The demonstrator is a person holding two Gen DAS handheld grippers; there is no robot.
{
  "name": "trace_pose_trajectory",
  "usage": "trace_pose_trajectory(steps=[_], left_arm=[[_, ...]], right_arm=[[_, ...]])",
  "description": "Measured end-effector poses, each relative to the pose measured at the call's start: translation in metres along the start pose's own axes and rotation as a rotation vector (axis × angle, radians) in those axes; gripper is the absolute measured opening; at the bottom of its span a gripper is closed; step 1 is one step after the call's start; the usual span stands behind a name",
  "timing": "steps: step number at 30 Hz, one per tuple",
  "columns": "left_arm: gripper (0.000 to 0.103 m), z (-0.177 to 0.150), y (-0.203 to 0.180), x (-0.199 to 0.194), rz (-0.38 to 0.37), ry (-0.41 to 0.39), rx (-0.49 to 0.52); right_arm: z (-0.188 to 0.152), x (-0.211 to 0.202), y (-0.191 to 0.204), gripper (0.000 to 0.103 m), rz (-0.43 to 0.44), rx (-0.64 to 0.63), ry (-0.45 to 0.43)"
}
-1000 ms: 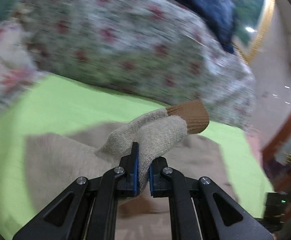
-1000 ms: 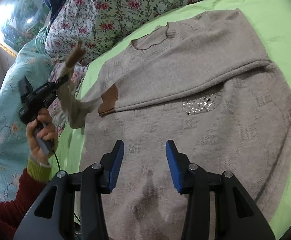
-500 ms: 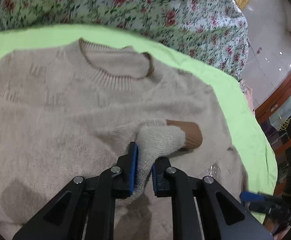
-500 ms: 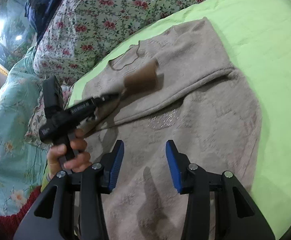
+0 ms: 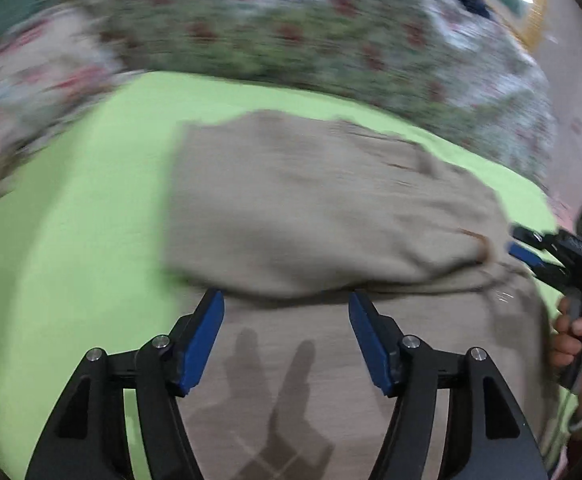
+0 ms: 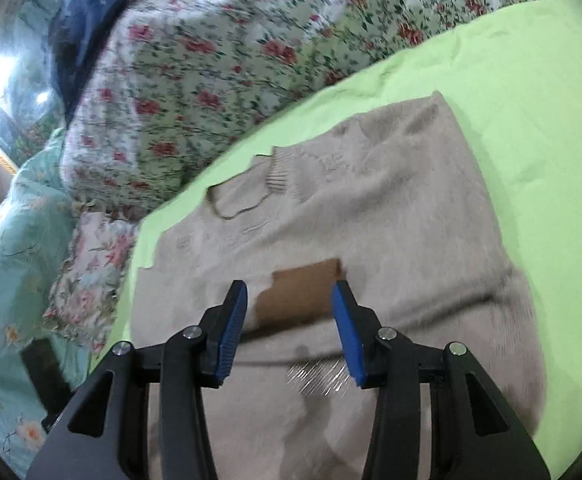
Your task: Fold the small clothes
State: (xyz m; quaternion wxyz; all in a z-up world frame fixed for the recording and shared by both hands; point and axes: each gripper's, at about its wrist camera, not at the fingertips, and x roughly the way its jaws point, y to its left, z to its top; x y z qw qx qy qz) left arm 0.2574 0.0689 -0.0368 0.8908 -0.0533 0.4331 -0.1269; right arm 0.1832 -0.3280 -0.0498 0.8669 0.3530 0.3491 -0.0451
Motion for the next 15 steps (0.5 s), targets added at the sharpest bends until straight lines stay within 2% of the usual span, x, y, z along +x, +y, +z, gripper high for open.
trace_pose_trajectory(steps=[2,5,6,7,8,10,13,15], left_arm=[[0.065,0.000,0.025,0.004,0.051,0.016,-0.060],[0.065,0.000,0.053,0.020,0.079,0.055,-0.138],[0.065,0.000,0.056,0.024,0.083,0.060,-0.146],[0.065,0.002,0.057,0.028,0.089,0.059,-0.147],[0.065,0.004,0.056,0.032,0.099,0.058,-0.142],[0.065,0.007,0.053,0.035,0.110,0.053,-0.127],[0.065,0.014,0.046,0.043,0.116,0.054,-0.111],[0.065,0.017,0.045,0.045,0.123,0.050,-0.106]], right_arm=[[0.001,0.017,-0.005,0.052,-0.019,0.000,0.050],[-0.002,0.035,-0.003,0.052,0.008,-0.028,0.081],[-0.004,0.036,0.002,0.042,0.006,-0.059,0.071],[-0.004,0.036,0.008,0.016,-0.006,-0.091,0.064],[-0.003,0.036,0.012,0.004,-0.010,-0.109,0.063],[0.001,0.022,0.019,0.005,0.015,-0.118,0.038],[0.019,-0.020,0.028,0.005,0.095,-0.095,-0.042],[0.033,-0.048,0.029,0.005,0.101,-0.073,-0.102]])
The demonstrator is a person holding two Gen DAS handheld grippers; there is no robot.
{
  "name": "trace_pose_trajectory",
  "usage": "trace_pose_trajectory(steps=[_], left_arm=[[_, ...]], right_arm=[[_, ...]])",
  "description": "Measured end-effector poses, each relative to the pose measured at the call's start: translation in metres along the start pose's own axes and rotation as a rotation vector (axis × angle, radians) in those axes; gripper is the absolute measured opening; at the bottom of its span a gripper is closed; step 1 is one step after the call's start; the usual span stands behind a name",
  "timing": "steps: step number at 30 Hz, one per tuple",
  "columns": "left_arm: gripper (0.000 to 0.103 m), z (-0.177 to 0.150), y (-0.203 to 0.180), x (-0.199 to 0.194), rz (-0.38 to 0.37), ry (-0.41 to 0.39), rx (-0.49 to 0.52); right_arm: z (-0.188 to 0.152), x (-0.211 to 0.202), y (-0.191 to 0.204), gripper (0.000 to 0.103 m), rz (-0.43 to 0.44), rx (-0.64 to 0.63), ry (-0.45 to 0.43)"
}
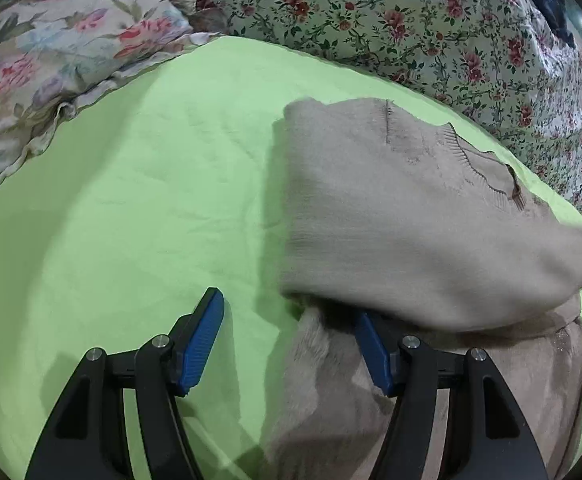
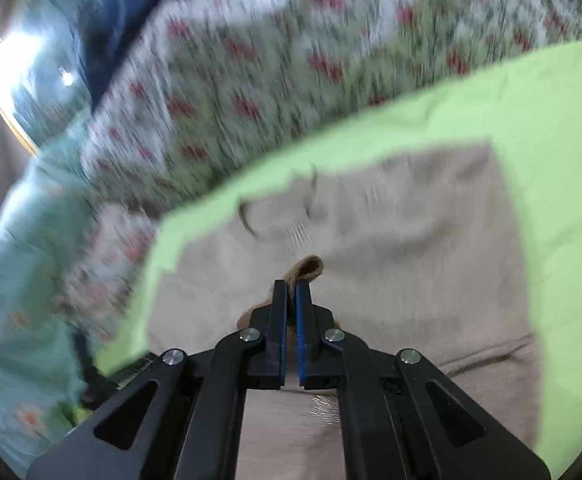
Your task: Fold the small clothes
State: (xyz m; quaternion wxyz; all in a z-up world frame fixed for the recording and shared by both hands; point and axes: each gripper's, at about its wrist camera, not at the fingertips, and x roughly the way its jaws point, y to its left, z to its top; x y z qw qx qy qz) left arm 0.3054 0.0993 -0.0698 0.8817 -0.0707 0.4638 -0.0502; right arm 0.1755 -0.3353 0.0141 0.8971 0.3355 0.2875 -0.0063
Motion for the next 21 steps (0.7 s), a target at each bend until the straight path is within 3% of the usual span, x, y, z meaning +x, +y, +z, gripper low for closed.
trace_pose_trajectory(steps=[2,4,9,13,17,21], left_arm=[[0.065,0.002,-0.001,0.000,0.003,-0.008,-0.001],[0.066,0.007,-0.005,0.006,0.018,-0.001,-0.019],[0.066,0.006,0.000,0.009,0.041,-0.010,-0.055],[0.067,0.001,-0.005,0.007,0.051,-0.006,-0.015],[0.067,-0.003,-0.013,0.004,0.043,-0.008,0.034],[0.067,-0.004,-0.013,0.006,0.056,-0.006,0.024]], right_arm=[[0.014,-0.012,-0.002,0.005,-0.064,0.005,-0.009],[0.020,-0.004,-0.014,0.005,-0.155,0.010,0.059],[0.008,0.031,-0.052,0.005,-0.259,0.090,0.173],[0.001,0.036,-0.066,0.004,-0.306,0.121,0.160],[-0.001,0.012,-0.065,0.004,-0.332,0.119,0.064],[-0.010,0.026,-0.069,0.004,-0.384,0.104,0.129]])
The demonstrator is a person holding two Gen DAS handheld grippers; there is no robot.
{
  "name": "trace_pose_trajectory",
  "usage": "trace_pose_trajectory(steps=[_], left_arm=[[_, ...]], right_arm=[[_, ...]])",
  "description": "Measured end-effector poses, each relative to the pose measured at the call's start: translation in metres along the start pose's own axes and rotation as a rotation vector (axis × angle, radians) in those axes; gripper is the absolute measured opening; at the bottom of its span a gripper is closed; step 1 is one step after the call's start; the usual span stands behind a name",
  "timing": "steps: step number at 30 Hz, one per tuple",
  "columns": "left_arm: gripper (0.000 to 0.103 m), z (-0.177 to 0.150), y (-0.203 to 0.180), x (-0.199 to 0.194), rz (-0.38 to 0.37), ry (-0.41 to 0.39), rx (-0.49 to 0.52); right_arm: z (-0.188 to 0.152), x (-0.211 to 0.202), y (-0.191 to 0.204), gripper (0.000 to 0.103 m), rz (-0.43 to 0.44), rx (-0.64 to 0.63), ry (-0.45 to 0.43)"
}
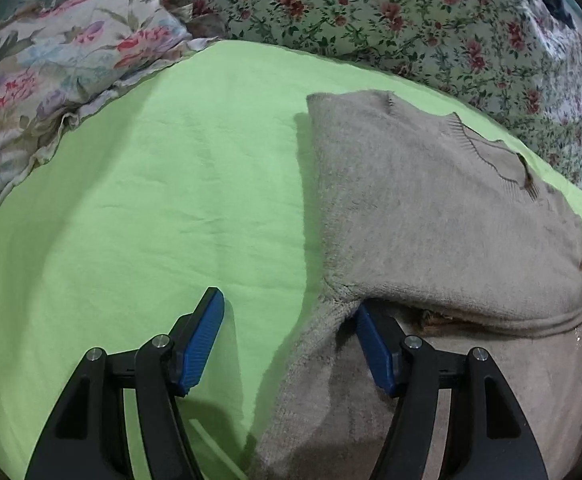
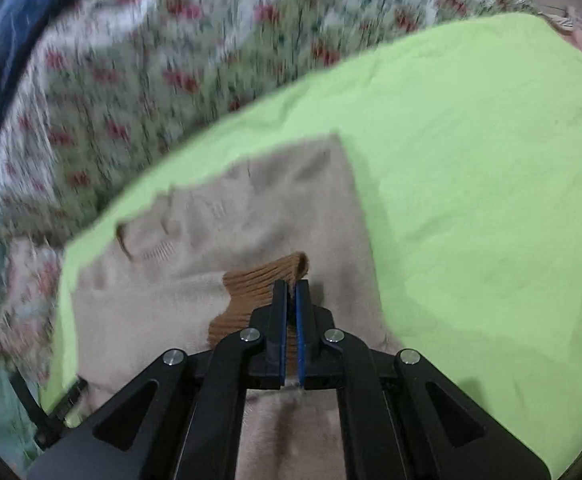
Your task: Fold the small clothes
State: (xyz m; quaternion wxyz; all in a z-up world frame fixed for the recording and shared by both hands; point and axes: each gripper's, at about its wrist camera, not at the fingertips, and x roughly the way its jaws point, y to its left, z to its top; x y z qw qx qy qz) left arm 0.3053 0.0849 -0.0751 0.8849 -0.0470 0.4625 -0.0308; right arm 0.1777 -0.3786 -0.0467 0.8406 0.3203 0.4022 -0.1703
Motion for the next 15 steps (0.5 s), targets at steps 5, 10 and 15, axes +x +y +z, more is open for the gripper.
trace_pose_trajectory(steps=[5,10,15], left_arm=[[0.067,0.000,0.009,0.000,-0.030,0.006,-0.031],[0.067,-0.002,0.007,-0.005,-0.021,0.032,-0.015],[0.065,-0.029,0.010,-0.042,-0.083,0.059,-0.023]], right_arm=[[-0.004,0.014,-0.007,0.005,-0.048,-0.002,0.051],[-0.016,-0.027,-0.006,0.006,-0.026,-0.040,-0.017],[-0.063,-0.077,-0.005,0.024,0.047,-0.094,-0.001]])
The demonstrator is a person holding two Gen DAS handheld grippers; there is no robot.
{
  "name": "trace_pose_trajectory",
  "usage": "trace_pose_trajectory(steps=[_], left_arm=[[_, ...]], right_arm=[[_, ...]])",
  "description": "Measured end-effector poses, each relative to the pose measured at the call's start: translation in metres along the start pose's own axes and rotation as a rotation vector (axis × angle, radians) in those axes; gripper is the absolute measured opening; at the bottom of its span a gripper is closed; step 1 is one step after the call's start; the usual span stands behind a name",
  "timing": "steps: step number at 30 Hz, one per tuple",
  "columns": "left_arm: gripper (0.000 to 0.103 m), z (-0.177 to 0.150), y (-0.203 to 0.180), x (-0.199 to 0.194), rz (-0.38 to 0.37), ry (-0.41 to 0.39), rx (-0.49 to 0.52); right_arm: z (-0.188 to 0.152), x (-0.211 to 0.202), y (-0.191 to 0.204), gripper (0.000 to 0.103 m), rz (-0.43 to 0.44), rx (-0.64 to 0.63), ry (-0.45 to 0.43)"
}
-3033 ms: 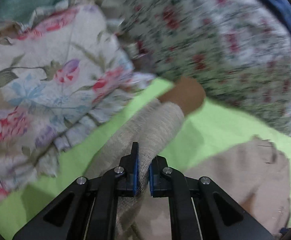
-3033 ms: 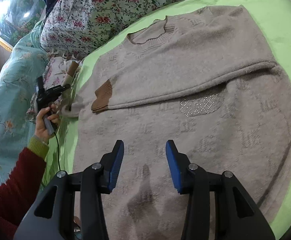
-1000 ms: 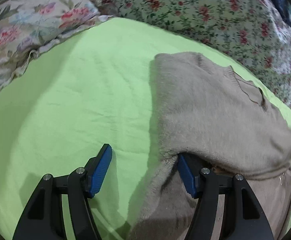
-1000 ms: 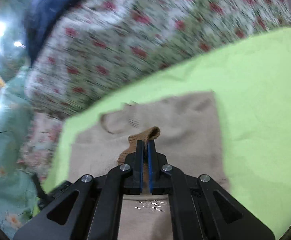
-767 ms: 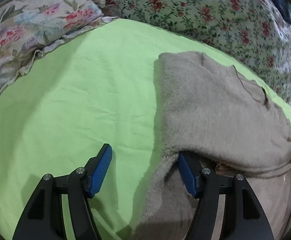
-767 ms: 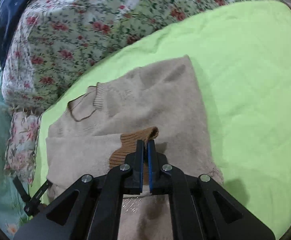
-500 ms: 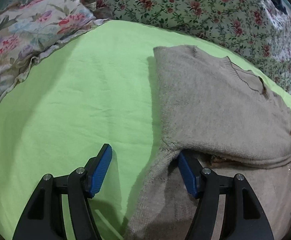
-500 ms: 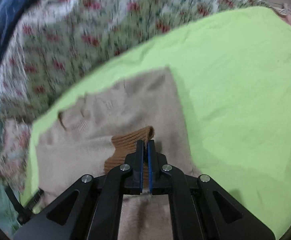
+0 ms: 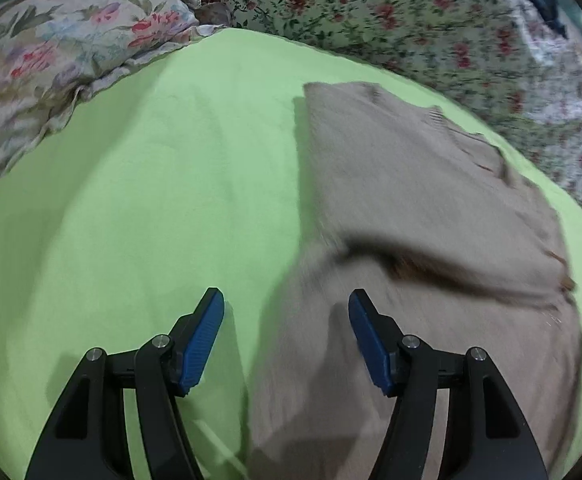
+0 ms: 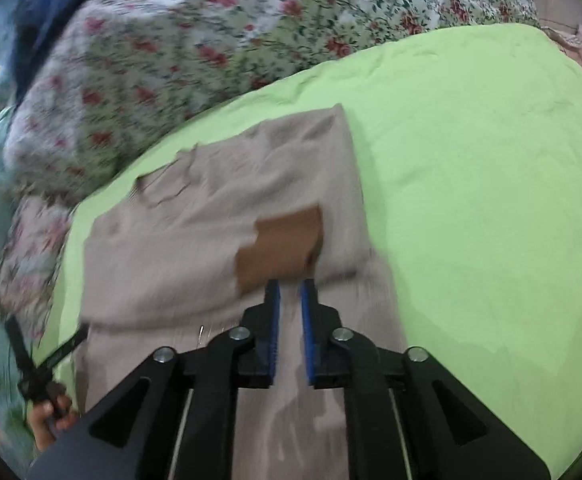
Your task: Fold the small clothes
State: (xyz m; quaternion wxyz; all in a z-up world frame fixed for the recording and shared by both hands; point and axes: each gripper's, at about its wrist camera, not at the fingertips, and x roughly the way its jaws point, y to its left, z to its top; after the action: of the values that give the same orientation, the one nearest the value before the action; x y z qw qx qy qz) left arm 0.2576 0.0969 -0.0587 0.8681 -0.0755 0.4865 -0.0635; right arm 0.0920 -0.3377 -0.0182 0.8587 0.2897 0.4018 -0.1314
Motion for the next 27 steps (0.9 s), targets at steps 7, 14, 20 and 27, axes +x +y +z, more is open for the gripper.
trace_pose_trajectory(steps=[7,14,20,27], left_arm=[[0.067,-0.089,0.003,-0.072,-0.022,0.013,0.079],[0.076,-0.167,0.009,-0.121,-0.020,0.051,0.080],[0.078,-0.214,0.001,-0.134,-0.040,0.101,0.112],[0.082,-0.232,0.004,-0.142,-0.084,0.122,0.132]], right_arm=[[-0.087,-0.048,0.021,0.042,-0.078,-0.127,0.045],[-0.163,-0.074,0.057,0.061,-0.185,-0.236,0.068],[-0.201,-0.057,0.072,0.067,-0.387,-0.416,0.134],[-0.182,-0.121,0.003,0.066,-0.547,-0.276,0.068]])
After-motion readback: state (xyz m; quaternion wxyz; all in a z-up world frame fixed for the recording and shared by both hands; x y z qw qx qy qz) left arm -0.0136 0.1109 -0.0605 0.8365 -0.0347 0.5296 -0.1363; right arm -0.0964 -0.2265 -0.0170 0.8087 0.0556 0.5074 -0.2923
